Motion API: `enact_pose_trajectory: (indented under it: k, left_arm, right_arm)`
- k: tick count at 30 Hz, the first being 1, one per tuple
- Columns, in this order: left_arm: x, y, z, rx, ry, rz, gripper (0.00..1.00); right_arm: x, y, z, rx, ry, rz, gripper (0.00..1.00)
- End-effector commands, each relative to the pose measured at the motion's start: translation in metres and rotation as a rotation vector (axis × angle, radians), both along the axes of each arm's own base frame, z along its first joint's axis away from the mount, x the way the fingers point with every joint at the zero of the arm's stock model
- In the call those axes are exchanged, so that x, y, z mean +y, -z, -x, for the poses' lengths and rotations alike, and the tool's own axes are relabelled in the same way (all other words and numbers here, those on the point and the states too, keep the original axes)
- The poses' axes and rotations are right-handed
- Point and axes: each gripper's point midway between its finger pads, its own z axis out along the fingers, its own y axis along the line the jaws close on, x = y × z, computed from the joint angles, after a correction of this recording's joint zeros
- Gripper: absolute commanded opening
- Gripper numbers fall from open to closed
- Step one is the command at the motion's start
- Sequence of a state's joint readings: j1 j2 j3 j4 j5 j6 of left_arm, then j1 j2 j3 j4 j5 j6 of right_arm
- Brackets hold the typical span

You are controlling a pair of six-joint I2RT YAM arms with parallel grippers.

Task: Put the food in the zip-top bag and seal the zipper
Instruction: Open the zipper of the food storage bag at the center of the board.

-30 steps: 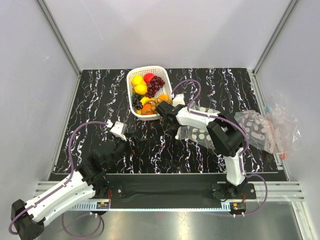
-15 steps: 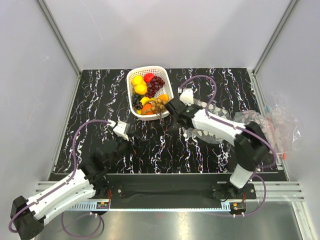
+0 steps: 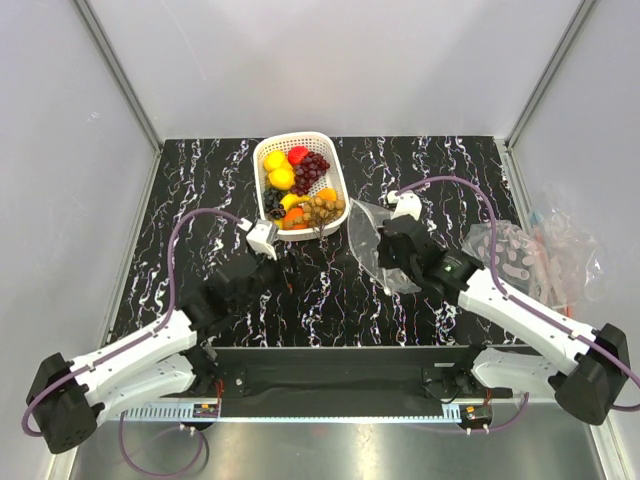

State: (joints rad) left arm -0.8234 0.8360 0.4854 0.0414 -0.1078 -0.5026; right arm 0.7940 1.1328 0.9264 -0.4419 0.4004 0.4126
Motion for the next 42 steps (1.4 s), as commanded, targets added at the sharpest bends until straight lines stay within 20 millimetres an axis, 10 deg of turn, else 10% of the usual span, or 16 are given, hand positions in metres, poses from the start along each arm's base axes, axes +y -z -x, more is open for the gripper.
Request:
enact_pose_trajectory:
  k: [1, 18, 27, 29, 31, 32, 33, 42]
  left_arm:
    - [-0.024, -0.051, -0.004, -0.039, 0.026, 0.189, 0.99]
    - [-0.084, -0.045, -0.031, 0.062, 0.005, 0.192, 0.88]
    - [-0.094, -0.034, -0.046, 0.063, -0.022, 0.172, 0.57]
    - [-0.098, -0.04, -0.048, 0.042, -0.012, 0.175, 0.32]
    - [-0.1, -0.042, -0.049, 0.024, 0.0, 0.16, 0.1]
    - [-0.101, -0.043, -0.049, 0.015, 0.006, 0.153, 0.05]
    - [-0.1, -0.048, -0.052, -0.007, 0.008, 0.142, 0.0]
    - [-0.11, -0.059, -0.043, -0.066, 0.057, 0.097, 0.0]
  right_arm:
    - [0.011, -0.01, 0.006, -0.027, -0.078, -0.041, 0.0]
    - [0.028, -0.012, 0.012, -0.03, -0.153, -0.07, 0.0]
    - [0.035, -0.019, 0.017, -0.036, -0.189, -0.083, 0.0]
    - [0.035, -0.02, 0.018, -0.035, -0.191, -0.086, 0.0]
    - [0.034, -0.019, 0.019, -0.025, -0.192, -0.075, 0.09]
    - [0.033, -0.019, 0.019, -0.019, -0.191, -0.067, 0.34]
    - [0.028, -0.012, 0.02, 0.004, -0.178, -0.031, 0.39]
    - [0.0, -0.032, 0.001, 0.024, -0.037, 0.168, 0.54]
